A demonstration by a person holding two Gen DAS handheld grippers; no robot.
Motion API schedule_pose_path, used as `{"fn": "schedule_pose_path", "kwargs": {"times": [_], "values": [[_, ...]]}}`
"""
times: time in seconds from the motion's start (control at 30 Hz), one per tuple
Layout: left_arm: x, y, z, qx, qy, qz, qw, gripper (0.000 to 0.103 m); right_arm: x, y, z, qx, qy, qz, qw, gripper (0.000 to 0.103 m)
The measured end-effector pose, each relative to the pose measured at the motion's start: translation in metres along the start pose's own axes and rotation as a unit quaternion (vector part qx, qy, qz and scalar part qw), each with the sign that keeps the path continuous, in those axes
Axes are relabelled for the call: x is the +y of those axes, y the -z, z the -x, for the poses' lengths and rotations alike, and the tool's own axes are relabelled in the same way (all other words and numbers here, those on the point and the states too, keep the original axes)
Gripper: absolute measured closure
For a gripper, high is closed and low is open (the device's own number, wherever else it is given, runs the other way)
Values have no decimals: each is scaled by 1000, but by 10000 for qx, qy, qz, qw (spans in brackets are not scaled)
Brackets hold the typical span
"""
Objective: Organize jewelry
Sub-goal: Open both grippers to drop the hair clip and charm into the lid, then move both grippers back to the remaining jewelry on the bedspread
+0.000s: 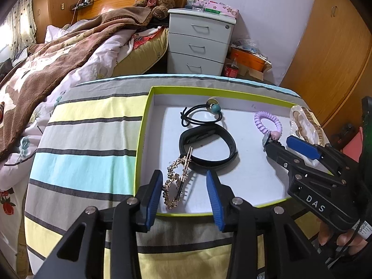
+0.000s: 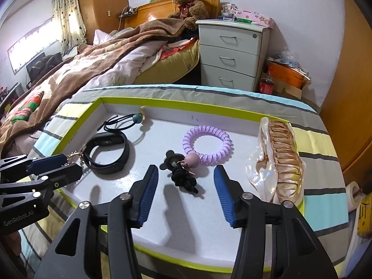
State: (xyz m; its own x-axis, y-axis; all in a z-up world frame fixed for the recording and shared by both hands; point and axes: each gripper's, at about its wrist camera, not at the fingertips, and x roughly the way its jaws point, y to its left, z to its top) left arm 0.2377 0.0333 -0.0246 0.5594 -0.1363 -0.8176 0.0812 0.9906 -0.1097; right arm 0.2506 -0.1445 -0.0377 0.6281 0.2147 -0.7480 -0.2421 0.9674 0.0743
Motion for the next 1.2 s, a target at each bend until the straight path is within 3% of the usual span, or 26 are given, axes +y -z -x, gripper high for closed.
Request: {"fn": "schedule_pose_path", "kwargs": {"times": [0.7, 1.2], "values": [[-12, 12, 43, -304, 55, -82, 9995, 56, 7, 10, 51, -353, 99, -113, 9993, 51], [-8, 54, 81, -491, 82, 34, 9988, 56, 15, 55, 95, -511, 4, -124, 9986, 51]]}}
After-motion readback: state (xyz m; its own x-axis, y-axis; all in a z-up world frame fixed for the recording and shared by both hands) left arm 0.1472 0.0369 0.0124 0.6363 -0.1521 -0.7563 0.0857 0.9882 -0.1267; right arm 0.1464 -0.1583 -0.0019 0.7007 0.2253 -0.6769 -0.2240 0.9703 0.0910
